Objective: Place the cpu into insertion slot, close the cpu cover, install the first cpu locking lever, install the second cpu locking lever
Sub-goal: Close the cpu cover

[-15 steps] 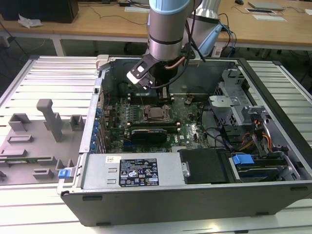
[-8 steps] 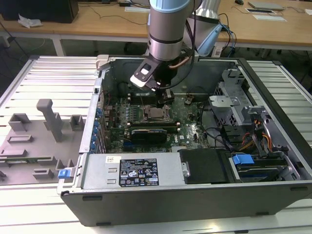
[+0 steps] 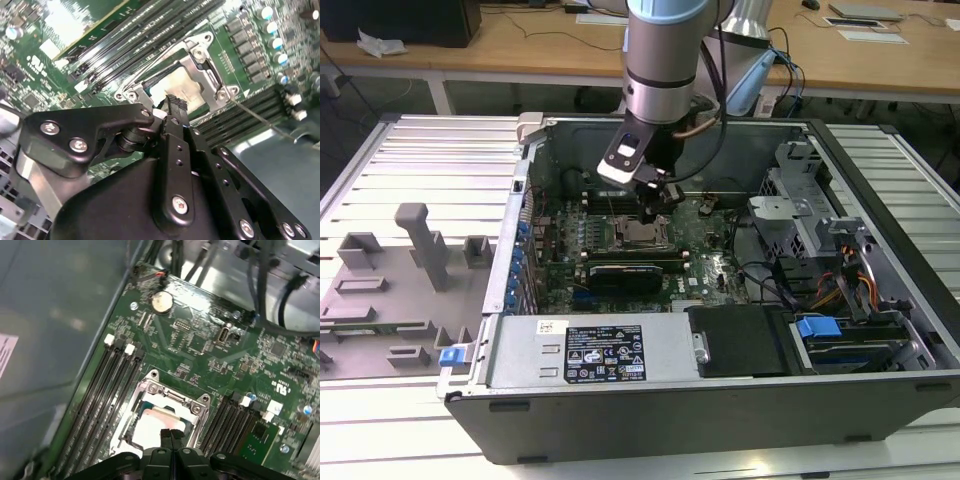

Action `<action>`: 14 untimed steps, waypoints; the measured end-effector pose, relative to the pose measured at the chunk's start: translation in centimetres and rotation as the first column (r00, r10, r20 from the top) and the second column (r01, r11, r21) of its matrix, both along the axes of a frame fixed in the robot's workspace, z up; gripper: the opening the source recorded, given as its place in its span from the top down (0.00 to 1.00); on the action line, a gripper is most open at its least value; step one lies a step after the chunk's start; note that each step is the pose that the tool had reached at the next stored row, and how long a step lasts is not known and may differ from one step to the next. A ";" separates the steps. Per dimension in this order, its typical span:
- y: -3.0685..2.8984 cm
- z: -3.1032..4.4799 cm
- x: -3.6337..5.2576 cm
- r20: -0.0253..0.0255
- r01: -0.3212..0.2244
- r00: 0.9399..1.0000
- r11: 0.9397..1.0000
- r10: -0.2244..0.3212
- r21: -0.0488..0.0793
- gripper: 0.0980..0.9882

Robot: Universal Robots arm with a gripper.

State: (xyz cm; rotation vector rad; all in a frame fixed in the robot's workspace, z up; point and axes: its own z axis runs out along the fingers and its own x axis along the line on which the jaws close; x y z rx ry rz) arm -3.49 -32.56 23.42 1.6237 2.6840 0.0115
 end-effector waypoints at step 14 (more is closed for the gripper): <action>0.00 -0.04 0.00 -0.011 -0.382 0.924 0.923 0.382 -0.050 0.99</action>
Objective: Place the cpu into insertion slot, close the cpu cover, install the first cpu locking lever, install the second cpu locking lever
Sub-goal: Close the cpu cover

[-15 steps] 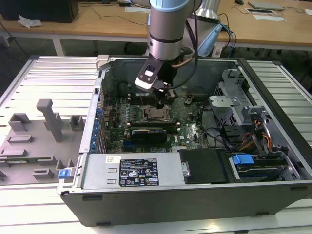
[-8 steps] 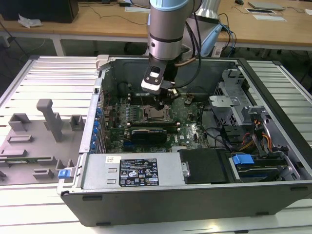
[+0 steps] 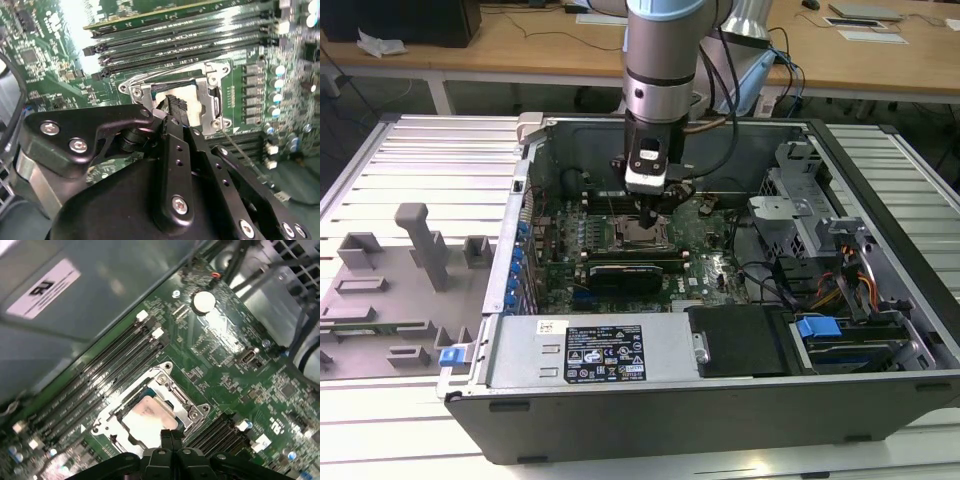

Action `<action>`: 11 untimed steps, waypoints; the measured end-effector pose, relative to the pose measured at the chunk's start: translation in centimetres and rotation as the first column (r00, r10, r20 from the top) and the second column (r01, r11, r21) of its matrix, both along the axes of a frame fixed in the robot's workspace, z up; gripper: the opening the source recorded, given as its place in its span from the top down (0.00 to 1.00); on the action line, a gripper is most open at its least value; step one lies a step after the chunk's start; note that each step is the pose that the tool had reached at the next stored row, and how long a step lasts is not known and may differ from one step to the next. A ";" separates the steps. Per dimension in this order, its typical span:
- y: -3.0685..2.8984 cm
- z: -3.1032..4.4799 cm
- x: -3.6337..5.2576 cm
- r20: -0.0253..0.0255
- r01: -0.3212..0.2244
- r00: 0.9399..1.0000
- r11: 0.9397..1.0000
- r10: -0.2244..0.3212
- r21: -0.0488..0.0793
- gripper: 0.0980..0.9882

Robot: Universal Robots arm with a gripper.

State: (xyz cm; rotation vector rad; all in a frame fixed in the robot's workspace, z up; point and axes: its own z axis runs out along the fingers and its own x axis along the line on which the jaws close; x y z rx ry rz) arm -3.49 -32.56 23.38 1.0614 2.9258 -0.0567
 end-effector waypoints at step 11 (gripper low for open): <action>0.00 0.00 0.00 -0.003 -0.296 0.955 0.955 0.296 -0.022 0.99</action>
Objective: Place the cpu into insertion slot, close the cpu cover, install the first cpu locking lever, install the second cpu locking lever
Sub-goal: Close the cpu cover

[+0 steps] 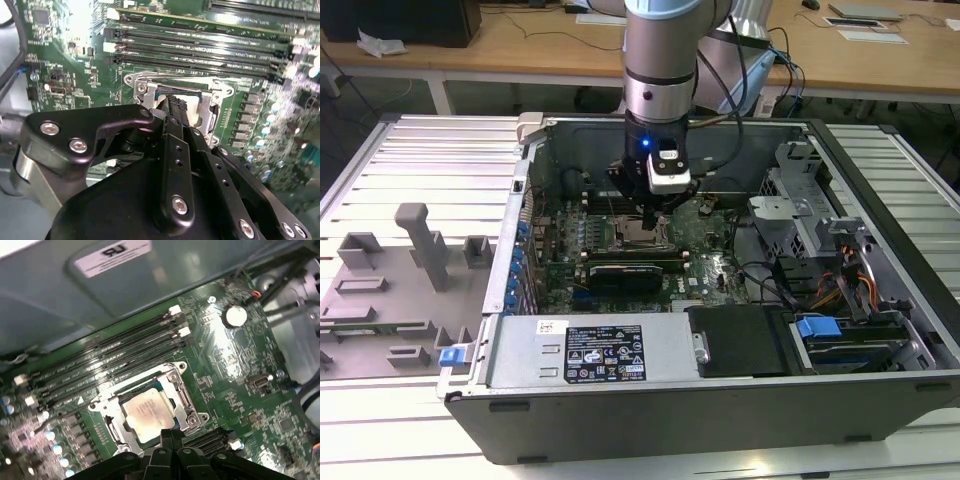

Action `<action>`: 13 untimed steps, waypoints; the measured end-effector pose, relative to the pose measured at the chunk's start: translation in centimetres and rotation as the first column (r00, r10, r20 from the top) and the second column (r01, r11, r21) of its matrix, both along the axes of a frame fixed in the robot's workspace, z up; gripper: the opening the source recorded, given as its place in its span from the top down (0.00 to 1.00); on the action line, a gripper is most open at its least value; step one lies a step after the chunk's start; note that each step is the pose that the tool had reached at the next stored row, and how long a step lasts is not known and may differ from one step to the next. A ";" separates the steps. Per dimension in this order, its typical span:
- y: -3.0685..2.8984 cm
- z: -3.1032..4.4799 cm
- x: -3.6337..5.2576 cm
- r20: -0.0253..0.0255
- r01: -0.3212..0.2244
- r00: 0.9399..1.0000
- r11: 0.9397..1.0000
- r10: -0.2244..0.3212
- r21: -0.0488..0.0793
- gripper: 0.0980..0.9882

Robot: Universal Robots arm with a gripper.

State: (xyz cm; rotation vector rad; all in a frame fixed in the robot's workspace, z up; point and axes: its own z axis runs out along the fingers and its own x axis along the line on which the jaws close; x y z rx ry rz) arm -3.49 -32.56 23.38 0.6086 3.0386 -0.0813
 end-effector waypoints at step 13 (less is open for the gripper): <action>0.01 -0.37 -0.46 0.008 -0.264 0.964 0.964 0.264 0.036 0.99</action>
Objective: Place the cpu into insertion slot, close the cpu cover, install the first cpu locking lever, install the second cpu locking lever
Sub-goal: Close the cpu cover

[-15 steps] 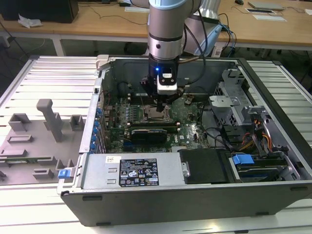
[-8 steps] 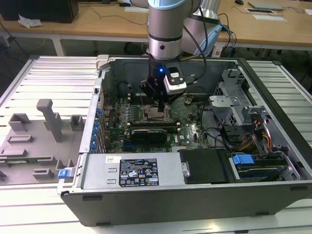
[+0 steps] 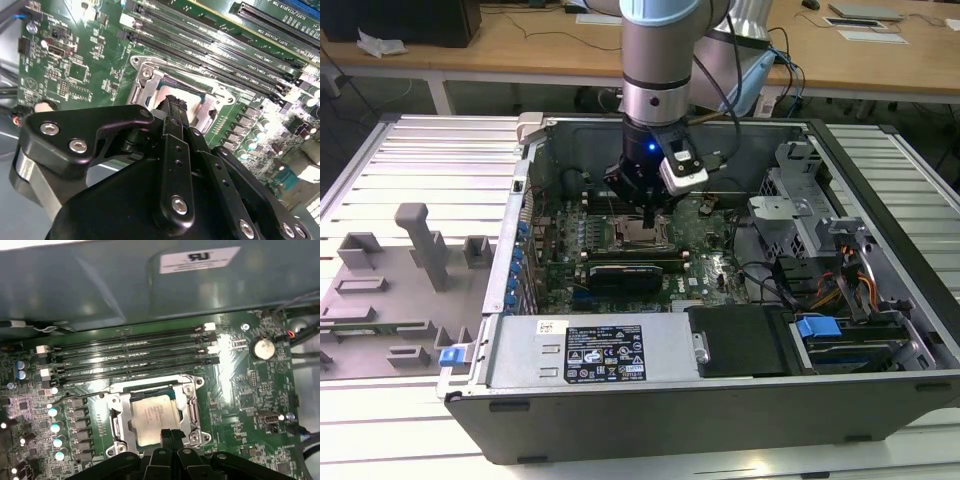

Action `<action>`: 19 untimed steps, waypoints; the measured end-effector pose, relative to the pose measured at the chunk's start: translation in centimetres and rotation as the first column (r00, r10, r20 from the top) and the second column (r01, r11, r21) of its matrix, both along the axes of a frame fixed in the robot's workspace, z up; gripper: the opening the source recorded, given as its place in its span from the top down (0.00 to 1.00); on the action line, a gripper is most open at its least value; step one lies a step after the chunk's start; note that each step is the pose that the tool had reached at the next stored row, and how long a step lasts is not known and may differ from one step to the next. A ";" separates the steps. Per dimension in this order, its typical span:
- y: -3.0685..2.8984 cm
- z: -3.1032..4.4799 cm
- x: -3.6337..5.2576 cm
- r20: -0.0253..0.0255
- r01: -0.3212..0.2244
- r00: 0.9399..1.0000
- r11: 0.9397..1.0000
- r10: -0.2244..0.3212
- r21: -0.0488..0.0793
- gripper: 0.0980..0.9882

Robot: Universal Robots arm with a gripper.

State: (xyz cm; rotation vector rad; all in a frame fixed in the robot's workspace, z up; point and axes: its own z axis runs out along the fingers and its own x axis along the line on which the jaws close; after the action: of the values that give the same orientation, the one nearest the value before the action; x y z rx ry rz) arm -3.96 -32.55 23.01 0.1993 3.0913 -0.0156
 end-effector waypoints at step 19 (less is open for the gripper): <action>0.02 -1.67 -2.90 0.000 -0.212 0.977 0.977 0.212 0.003 0.99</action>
State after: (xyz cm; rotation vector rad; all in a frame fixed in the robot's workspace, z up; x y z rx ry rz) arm -6.86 -32.53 21.34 -0.1321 3.0945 -0.0041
